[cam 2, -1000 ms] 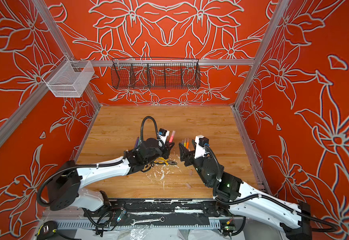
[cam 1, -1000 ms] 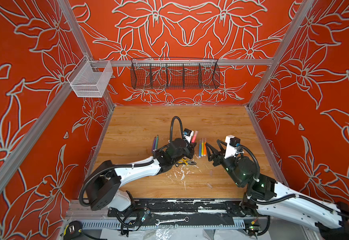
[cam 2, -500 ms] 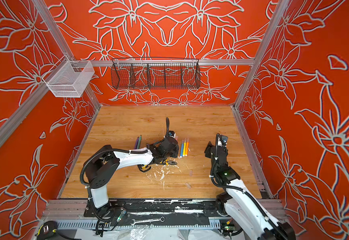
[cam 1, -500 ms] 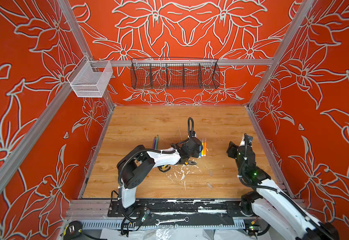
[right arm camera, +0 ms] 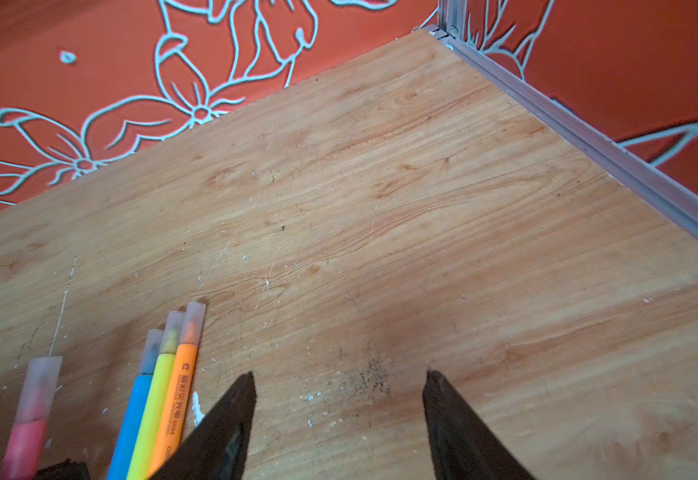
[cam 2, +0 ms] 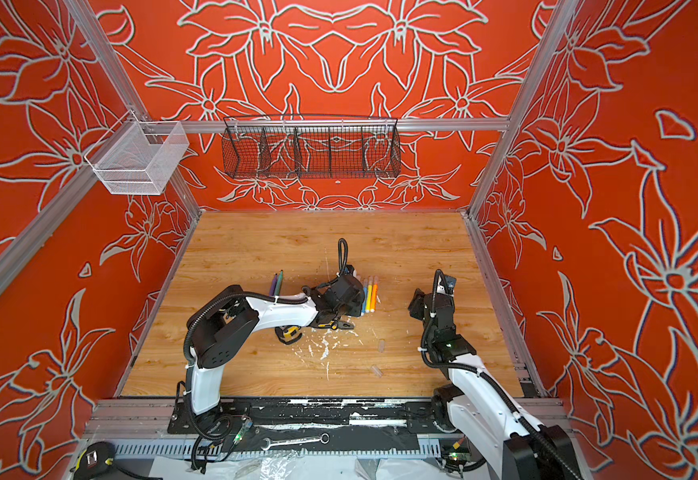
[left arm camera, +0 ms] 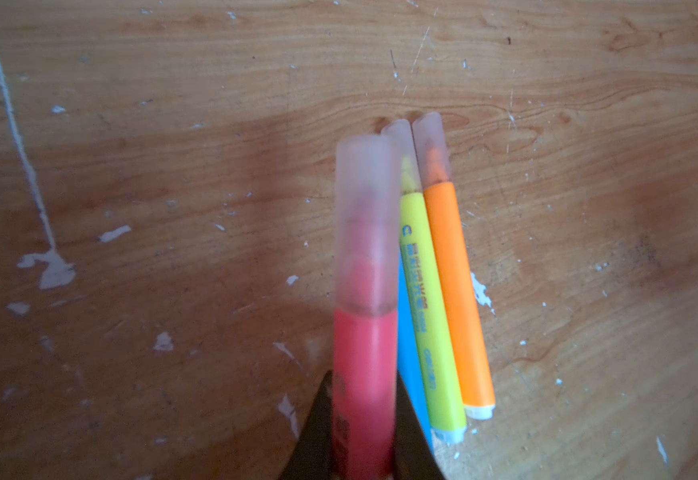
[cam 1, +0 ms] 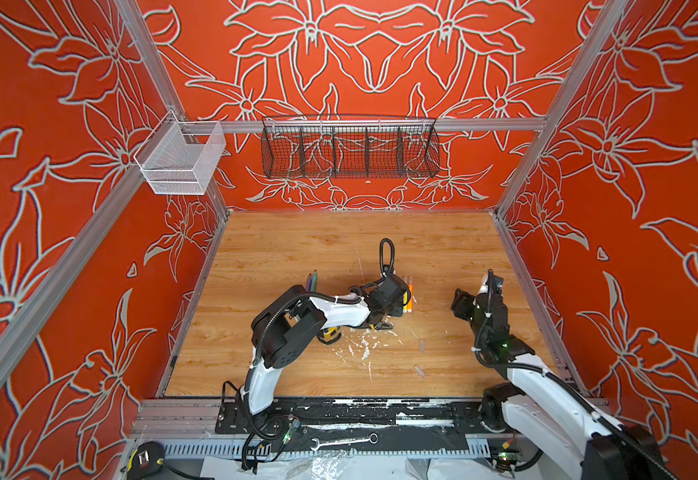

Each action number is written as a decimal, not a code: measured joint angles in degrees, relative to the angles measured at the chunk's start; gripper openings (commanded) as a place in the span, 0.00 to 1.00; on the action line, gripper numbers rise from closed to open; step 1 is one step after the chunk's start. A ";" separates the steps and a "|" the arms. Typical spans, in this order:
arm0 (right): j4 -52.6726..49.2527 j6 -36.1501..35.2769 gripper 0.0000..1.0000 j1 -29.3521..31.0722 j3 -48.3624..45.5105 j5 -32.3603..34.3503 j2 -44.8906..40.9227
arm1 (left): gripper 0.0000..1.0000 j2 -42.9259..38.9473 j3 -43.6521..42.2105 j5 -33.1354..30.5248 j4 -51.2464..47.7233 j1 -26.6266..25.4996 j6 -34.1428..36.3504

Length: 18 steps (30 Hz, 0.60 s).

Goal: Insert the pens into the pen caps
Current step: 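Release the capped pink marker beside the other highlighters with the left gripper, then move the left gripper down over the green pen and grasp it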

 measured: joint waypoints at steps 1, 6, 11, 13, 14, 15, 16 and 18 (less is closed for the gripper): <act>-0.02 0.02 0.66 0.00 0.00 -0.26 0.35 | 0.27 0.13 0.00 0.26 0.04 0.00 -0.13; 0.04 0.04 0.66 0.00 0.00 -0.87 0.55 | 0.47 0.28 0.00 1.22 0.17 0.02 0.09; 0.09 0.04 0.66 0.00 0.00 -1.38 0.11 | 0.51 -0.57 -0.09 1.16 -0.02 0.55 1.25; 0.17 0.04 0.67 0.00 -0.07 -1.46 -0.42 | 0.52 -2.80 -1.22 0.28 -0.20 0.96 1.95; 0.31 0.04 0.67 0.00 -0.17 -1.49 -0.70 | 0.52 -5.05 -2.56 -0.61 -0.28 1.31 2.47; 0.44 0.04 0.67 0.00 -0.28 -1.53 -0.94 | 0.52 -7.61 -4.09 -1.73 -0.39 1.77 2.93; 0.46 0.04 0.67 0.00 -0.37 -1.60 -1.07 | 0.52 -10.25 -5.66 -2.80 -0.46 2.29 3.30; 0.50 0.04 0.67 0.00 -0.44 -1.70 -1.09 | 0.52 -16.72 -9.35 -5.35 -0.72 4.11 4.17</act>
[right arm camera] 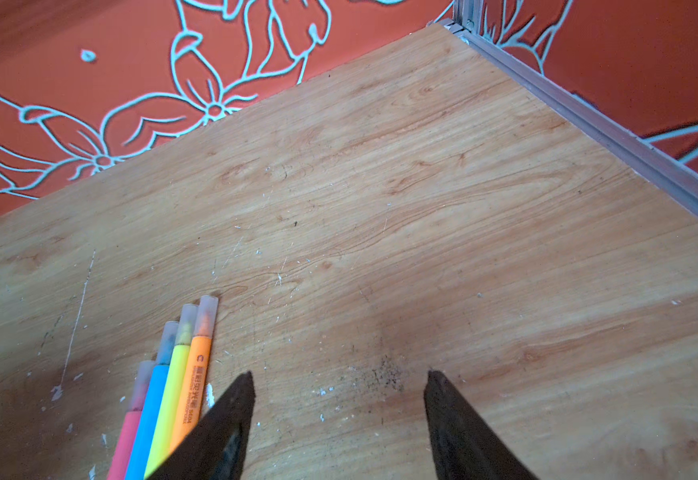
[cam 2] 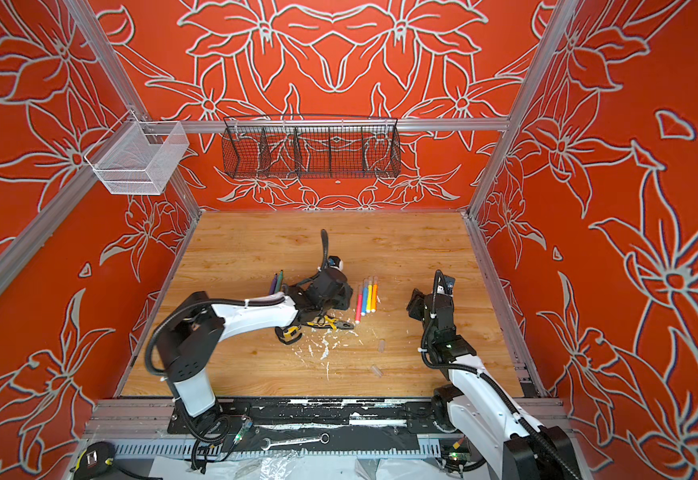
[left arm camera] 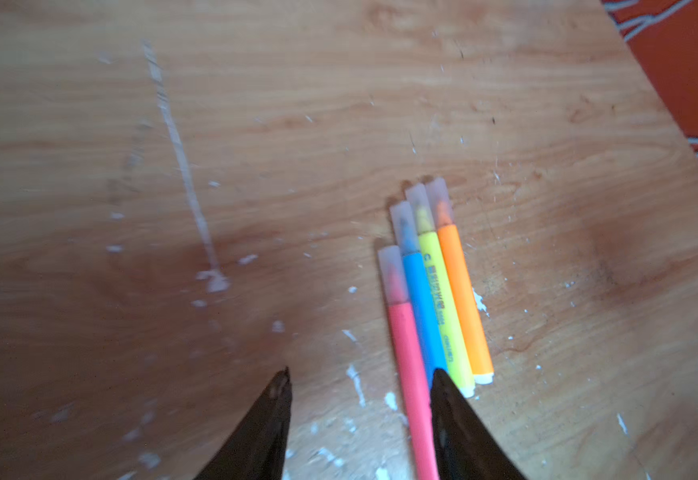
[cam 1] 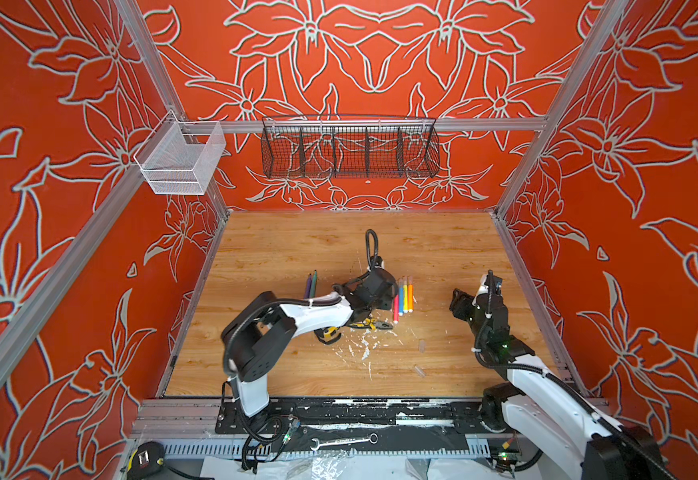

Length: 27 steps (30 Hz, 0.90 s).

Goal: Insert the pens into the pen caps
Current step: 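Move the left gripper down over the green pen and grasp it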

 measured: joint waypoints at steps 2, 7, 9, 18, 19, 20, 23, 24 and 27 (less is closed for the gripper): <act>0.07 0.00 0.67 0.00 0.00 -0.11 0.00 | 0.52 -5.70 -3.28 -2.32 -0.09 2.73 0.42; 0.50 0.00 0.67 0.00 -0.04 -0.17 0.04 | 0.57 -13.97 -11.28 -7.39 -1.18 11.69 0.39; 0.72 0.00 0.67 0.00 -0.04 -0.22 0.22 | 0.57 -14.78 -14.08 -8.44 -2.25 14.82 0.13; 0.74 0.00 0.67 0.00 -0.04 -1.05 0.31 | 0.51 -9.25 -13.75 -8.24 -5.20 18.03 -0.02; 0.74 0.00 0.67 0.00 -0.04 -1.07 0.31 | 0.50 -8.55 -13.44 -8.35 -5.25 18.10 -0.02; 0.74 0.00 0.67 0.00 -0.04 -1.16 0.31 | 0.50 -7.76 -13.05 -8.41 -5.40 18.27 -0.02; 0.74 0.00 0.67 0.00 -0.04 -1.29 0.28 | 0.49 -5.90 -12.02 -8.66 -6.08 18.91 0.00; 0.76 0.00 0.67 0.00 -0.04 -1.29 0.28 | 0.49 -5.27 -11.69 -8.76 -6.25 19.19 0.00; 0.76 0.00 0.67 0.00 -0.04 -1.31 0.28 | 0.48 -3.91 -10.99 -8.81 -6.47 19.82 -0.02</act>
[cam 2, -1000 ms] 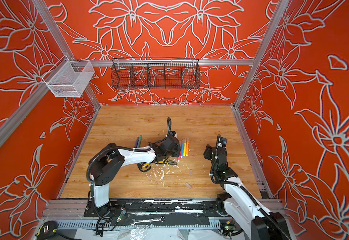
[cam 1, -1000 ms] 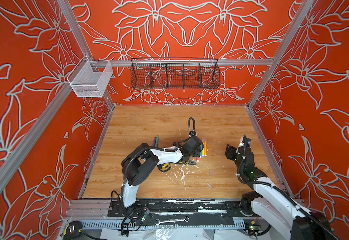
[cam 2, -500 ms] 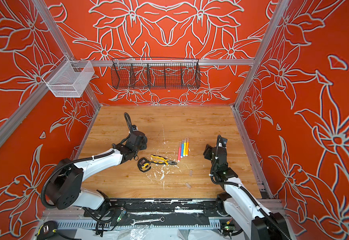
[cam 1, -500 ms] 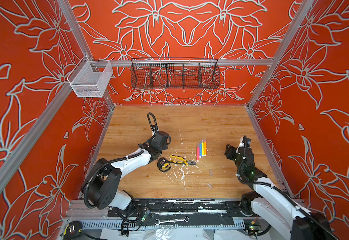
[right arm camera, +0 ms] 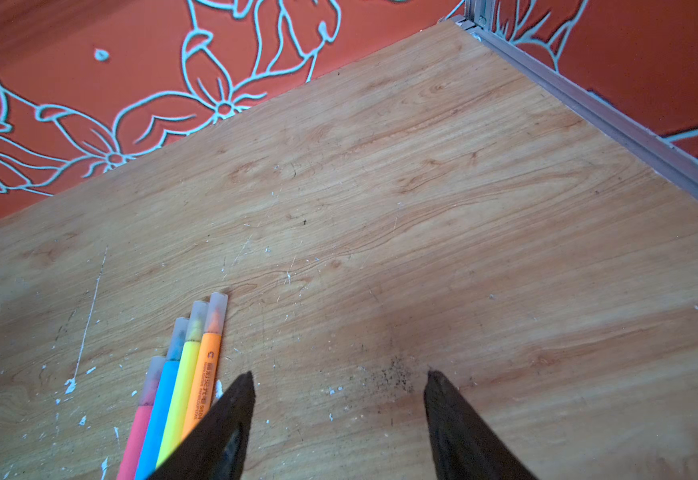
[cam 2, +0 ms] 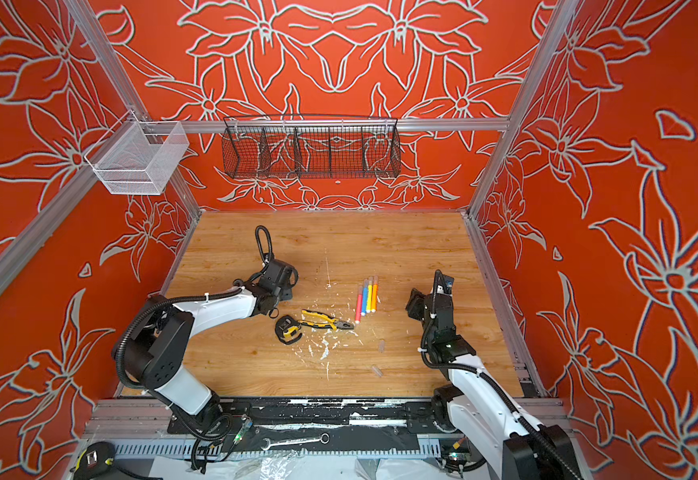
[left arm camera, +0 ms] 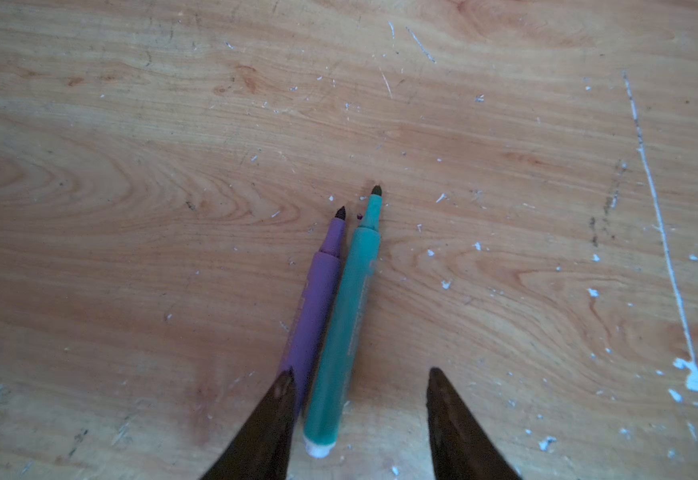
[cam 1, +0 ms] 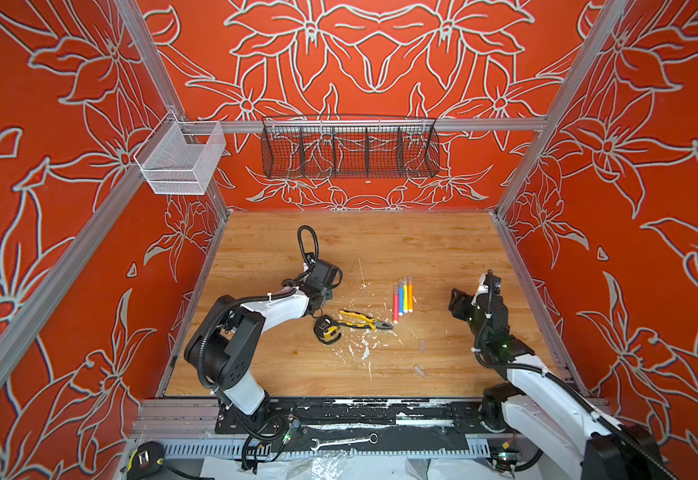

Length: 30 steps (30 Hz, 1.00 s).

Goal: Insert the pens into the pen caps
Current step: 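Move the left gripper down over the green pen and grasp it, then lift the green pen upright with the left gripper while the right gripper approaches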

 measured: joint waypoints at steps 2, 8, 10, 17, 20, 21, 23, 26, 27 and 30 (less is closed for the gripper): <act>0.00 0.00 0.67 0.00 0.00 -0.02 0.00 | 0.45 0.76 0.28 0.07 -0.04 0.26 0.02; 0.04 0.00 0.67 0.00 -0.15 -0.04 -0.13 | 0.43 3.19 1.38 0.94 -0.07 0.46 0.20; 0.04 0.00 0.67 0.00 -0.15 -0.04 -0.13 | 0.43 4.04 1.62 1.11 -0.04 0.46 0.20; 0.07 0.00 0.67 0.00 -0.15 -0.04 -0.17 | 0.41 6.84 2.12 1.29 -0.24 0.79 0.11; 0.07 0.00 0.67 0.00 -0.15 -0.04 -0.17 | 0.37 7.85 3.02 1.38 -0.20 0.83 -0.04; 0.07 0.00 0.67 0.00 -0.17 -0.04 -0.17 | 0.35 8.07 3.19 1.42 -0.15 0.83 -0.07; 0.07 0.00 0.67 0.00 -0.17 -0.04 -0.20 | 0.29 8.41 3.56 1.60 0.00 0.83 -0.11; 0.07 0.00 0.67 0.00 -0.17 -0.04 -0.20 | 0.21 9.03 4.17 1.81 0.26 0.83 -0.17; 0.07 0.00 0.67 0.00 -0.17 -0.04 -0.20 | 0.18 9.22 4.37 1.86 0.31 0.83 -0.15; 0.09 0.00 0.67 0.00 -0.17 -0.04 -0.20 | 0.08 9.57 4.74 2.10 0.57 0.90 -0.24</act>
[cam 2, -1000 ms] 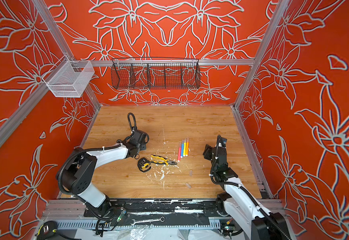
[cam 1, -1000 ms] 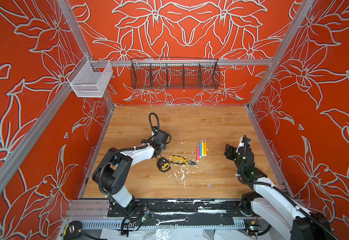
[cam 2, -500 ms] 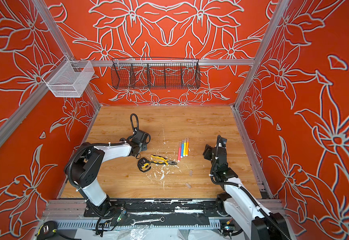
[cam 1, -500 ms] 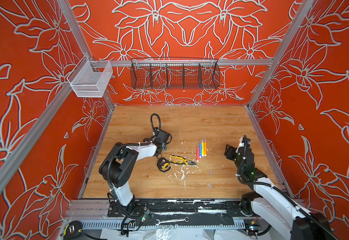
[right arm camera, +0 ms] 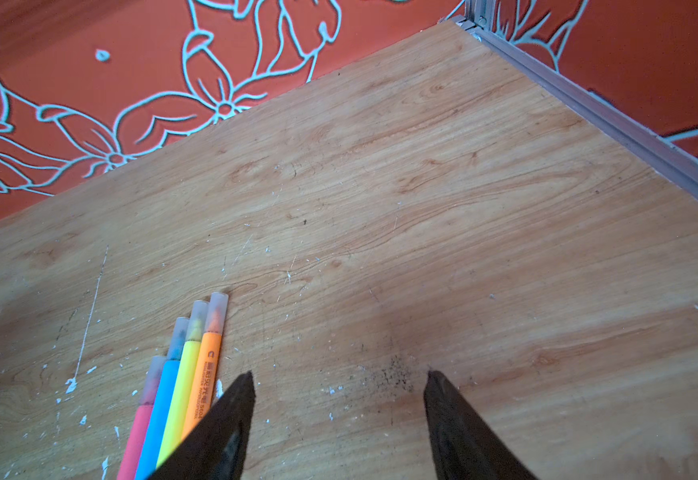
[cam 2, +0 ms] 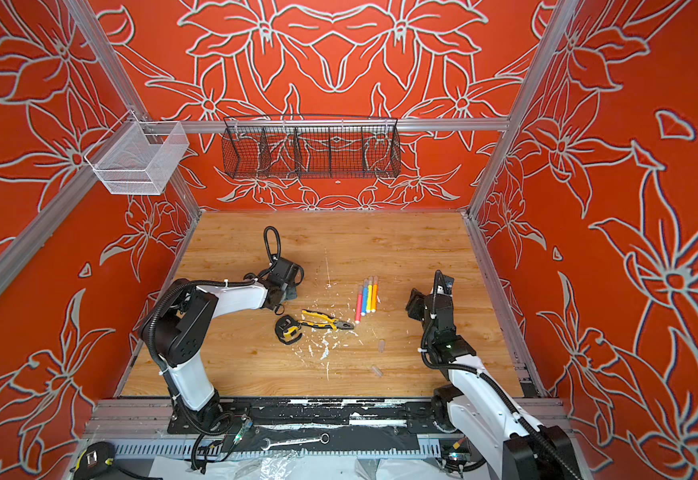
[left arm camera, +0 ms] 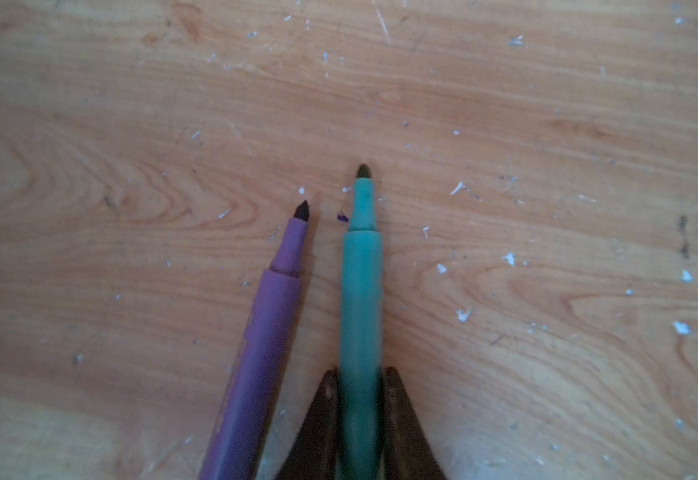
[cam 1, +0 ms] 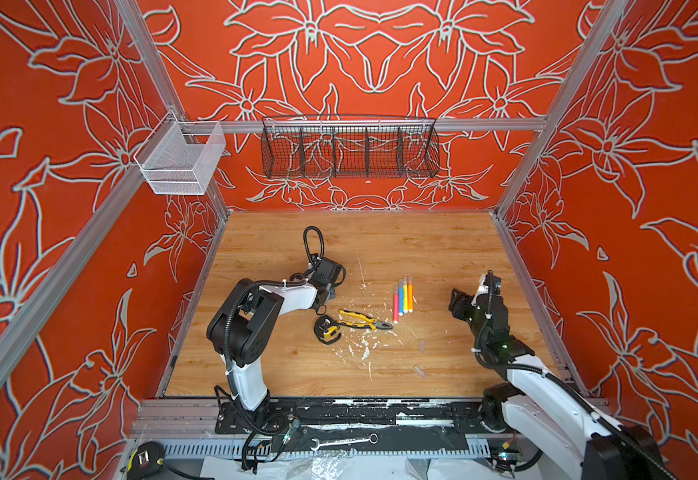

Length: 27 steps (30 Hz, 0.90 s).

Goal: Insert the pens into the pen caps
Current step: 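Lift the green pen upright with the left gripper while the right gripper approaches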

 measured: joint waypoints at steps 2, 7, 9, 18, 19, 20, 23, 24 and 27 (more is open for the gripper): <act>0.00 0.00 0.67 0.00 0.00 0.00 0.00 | 0.03 0.00 0.11 0.13 0.02 0.13 0.11; -0.07 0.07 0.65 0.00 -0.02 -0.02 -0.26 | 0.00 -0.24 0.13 0.94 -0.09 0.28 0.52; -0.33 0.33 0.65 0.00 -0.02 -0.15 -1.09 | 0.00 -0.98 0.15 2.36 -0.92 0.31 0.94; -5.90 5.05 0.65 0.52 2.34 -7.41 -10.99 | 0.00 -22.08 1.60 13.40 -1.38 0.07 5.64; -6.23 5.84 0.65 1.03 3.21 -8.44 -12.22 | 0.00 -24.90 1.57 14.49 -0.28 -0.17 6.19; -6.27 6.58 0.65 1.79 4.13 -9.57 -13.20 | 0.00 -27.45 1.44 15.34 0.92 -0.48 6.88; -6.10 8.74 0.66 5.35 6.97 -12.20 -14.19 | 0.00 -34.03 -0.24 18.60 4.55 -1.81 10.05; -5.86 9.27 0.67 6.78 7.76 -12.92 -14.14 | 0.00 -35.67 -1.16 19.63 5.40 -2.27 11.23; -2.93 10.75 0.70 12.22 9.79 -15.67 -13.03 | 0.00 -39.98 -5.29 22.45 8.87 -4.11 15.15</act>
